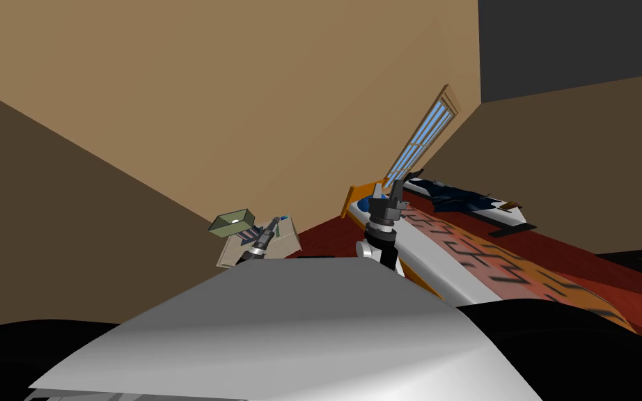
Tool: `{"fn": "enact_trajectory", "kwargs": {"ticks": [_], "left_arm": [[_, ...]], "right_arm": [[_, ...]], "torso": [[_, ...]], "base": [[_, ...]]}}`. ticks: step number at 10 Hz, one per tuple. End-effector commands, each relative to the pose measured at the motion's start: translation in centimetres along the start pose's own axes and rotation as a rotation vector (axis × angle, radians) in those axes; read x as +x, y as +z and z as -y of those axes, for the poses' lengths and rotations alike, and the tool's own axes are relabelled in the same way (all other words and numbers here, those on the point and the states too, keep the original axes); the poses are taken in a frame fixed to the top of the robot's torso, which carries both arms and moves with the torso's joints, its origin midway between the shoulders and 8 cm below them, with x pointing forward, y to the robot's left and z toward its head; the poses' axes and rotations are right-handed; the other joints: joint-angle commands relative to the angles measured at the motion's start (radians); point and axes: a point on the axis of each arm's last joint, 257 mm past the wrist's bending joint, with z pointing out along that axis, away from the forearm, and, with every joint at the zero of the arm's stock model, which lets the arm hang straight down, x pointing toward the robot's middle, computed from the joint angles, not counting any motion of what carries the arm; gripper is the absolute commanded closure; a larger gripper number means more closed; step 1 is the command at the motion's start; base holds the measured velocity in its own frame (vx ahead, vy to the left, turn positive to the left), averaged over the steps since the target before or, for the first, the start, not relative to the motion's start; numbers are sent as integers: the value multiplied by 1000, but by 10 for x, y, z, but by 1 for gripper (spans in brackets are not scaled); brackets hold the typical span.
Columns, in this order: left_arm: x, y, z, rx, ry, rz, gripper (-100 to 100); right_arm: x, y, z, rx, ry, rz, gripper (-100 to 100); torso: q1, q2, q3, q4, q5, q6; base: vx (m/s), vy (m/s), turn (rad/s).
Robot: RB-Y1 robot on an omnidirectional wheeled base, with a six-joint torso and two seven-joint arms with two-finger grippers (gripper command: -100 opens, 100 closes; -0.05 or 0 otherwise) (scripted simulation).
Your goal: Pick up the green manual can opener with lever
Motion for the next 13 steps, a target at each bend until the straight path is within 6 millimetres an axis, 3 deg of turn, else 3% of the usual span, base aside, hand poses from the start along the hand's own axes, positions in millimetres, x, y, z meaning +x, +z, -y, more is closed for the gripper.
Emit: {"fn": "enact_trajectory", "kwargs": {"ticks": [1,6,8,13], "left_arm": [[4,-3,-10,-19,-3,-9,-100],[42,-48,-69,-147,-14,-160,-100],[44,-57,-82,-179,-18,-163,-100],[75,-112,-134,-305,-23,-318,-100]], "right_arm": [[0,0,0,0,0,0,0],[0,0,0,0,0,0,0],[0,0,0,0,0,0,0],[0,0,0,0,0,0,0]], "torso": [[0,0,0,0,0,0],[0,-1,0,0,0,0],[1,-1,-1,0,0,0],[2,-2,-1,0,0,0]], "base": [[13,-20,4],[50,-44,-9],[42,-30,-1],[74,-37,-18]]}}
